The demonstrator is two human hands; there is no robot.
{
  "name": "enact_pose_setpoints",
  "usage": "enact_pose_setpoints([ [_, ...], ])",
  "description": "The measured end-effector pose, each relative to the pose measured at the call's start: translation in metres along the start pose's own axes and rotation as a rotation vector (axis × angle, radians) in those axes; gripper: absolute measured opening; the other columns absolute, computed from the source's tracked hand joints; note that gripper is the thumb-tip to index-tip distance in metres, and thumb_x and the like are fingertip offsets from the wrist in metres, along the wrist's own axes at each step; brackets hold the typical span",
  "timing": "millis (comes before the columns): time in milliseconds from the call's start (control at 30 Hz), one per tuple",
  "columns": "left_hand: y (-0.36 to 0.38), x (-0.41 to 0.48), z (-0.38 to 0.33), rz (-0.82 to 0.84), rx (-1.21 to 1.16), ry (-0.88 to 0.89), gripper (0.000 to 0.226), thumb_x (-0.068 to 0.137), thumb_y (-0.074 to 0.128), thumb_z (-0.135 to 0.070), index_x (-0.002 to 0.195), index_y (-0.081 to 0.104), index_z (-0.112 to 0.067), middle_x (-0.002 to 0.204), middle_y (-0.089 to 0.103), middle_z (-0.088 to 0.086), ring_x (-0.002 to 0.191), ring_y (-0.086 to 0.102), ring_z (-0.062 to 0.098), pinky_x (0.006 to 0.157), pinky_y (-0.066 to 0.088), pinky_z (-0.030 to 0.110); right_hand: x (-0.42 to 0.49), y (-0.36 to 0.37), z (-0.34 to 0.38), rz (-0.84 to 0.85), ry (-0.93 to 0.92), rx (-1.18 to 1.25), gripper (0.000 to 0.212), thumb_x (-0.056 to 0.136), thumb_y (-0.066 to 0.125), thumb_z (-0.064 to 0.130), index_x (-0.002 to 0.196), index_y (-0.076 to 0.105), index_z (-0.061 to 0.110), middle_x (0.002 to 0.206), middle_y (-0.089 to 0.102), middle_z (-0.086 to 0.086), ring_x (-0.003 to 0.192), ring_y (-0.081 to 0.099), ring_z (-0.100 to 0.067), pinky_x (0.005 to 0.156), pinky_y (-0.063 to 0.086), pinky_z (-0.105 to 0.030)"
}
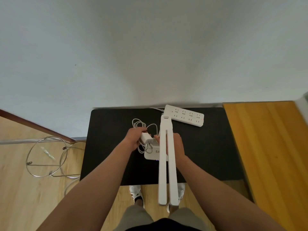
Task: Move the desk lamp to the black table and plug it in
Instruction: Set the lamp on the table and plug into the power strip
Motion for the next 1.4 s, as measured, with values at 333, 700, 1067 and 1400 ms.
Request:
enact_pose_setpoints([
  [333, -0.012, 0.000, -0.006, 0.013, -0.148, 0.017, 0.025, 0.094, 0.068, -0.016, 0.117, 0.066, -0.006, 0.086, 0.075, 0.011, 0.077, 0.075, 0.021, 0.069, 0.063, 0.036, 0.003, 0.007, -0.004, 0.152, 0.081, 0.048, 0.011, 0.093, 0.073, 0.029, 0.098, 0.071, 0.019, 0.087, 0.072, 0.000, 0.079, 0.072, -0.015, 0.083, 0.062, -0.037],
  [700, -0.009, -0.007, -0.017, 0.091, -0.279, 0.024, 0.030, 0.096, 0.063, -0.019, 0.123, 0.061, -0.005, 0.092, 0.071, 0.015, 0.083, 0.071, 0.025, 0.088, 0.060, 0.041, 0.016, 0.005, -0.002, 0.365, -0.059, -0.136, 0.011, 0.097, 0.066, 0.016, 0.107, 0.066, 0.019, 0.079, 0.058, 0.013, 0.076, 0.062, -0.010, 0.073, 0.053, -0.024],
  [1067, -0.004, -0.016, -0.040, 0.208, -0.289, 0.000, 0.022, 0.092, 0.057, -0.026, 0.106, 0.059, -0.009, 0.098, 0.071, 0.015, 0.077, 0.072, 0.026, 0.065, 0.060, 0.035, 0.077, -0.056, 0.078, 0.365, -0.078, 0.205, 0.033, 0.102, 0.058, 0.036, 0.123, 0.067, 0.012, 0.109, 0.076, -0.004, 0.100, 0.071, -0.020, 0.099, 0.054, -0.041],
  [1400, 0.002, -0.010, -0.059, 0.227, -0.215, 0.015, 0.021, 0.095, 0.053, -0.025, 0.080, 0.058, -0.011, 0.076, 0.057, 0.007, 0.068, 0.060, 0.021, 0.080, 0.052, 0.035, 0.087, -0.038, 0.087, 0.778, 0.025, 0.191, 0.047, 0.088, 0.077, 0.041, 0.124, 0.062, 0.015, 0.108, 0.074, -0.004, 0.092, 0.075, -0.017, 0.071, 0.060, -0.028],
])
Point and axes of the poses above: each hand's wrist, its own x-axis towards the middle knuckle, its own y-axis out of the palm, z = x × y, the point moved 6 cm from there along x, towards the middle knuckle
